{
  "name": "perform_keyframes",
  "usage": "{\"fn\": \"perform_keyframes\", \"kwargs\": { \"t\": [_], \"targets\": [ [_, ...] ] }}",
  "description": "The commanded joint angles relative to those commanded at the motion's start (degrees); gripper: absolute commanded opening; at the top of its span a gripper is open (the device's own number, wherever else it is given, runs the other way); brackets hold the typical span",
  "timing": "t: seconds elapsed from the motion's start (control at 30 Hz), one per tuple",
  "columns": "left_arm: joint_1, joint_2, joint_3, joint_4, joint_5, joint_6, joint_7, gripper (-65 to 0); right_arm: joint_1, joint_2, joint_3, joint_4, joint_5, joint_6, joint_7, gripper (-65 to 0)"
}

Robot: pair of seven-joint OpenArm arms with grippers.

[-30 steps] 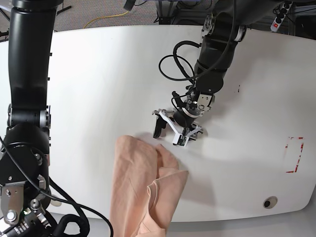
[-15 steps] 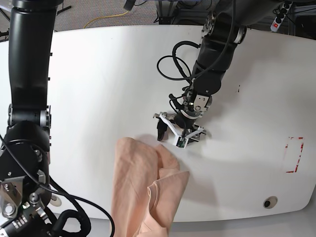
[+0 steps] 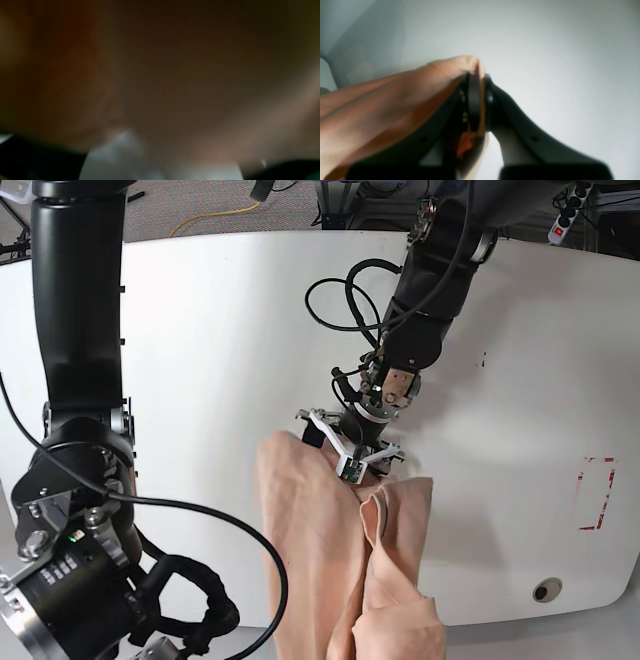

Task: Fold the T-shirt properly
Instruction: 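Lower the left gripper to the hanging shirt and grasp a fold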

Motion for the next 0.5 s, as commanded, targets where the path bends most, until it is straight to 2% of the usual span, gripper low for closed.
{"fn": "perform_keyframes", "kwargs": {
  "t": [0.27, 0.5],
  "targets": [
    [2.2, 0.0, 0.0, 0.26, 0.09, 0.0, 0.09, -23.1, 0.0, 0.53, 0.09, -0.09, 0.0, 0.0, 0.0, -65.0],
    [6.24, -0.52, 0.18, 8.35, 0.44, 0.0, 0.44, -22.5, 0.0, 1.58, 0.18, -2.9, -0.09, 0.0, 0.26, -65.0]
  ]
}}
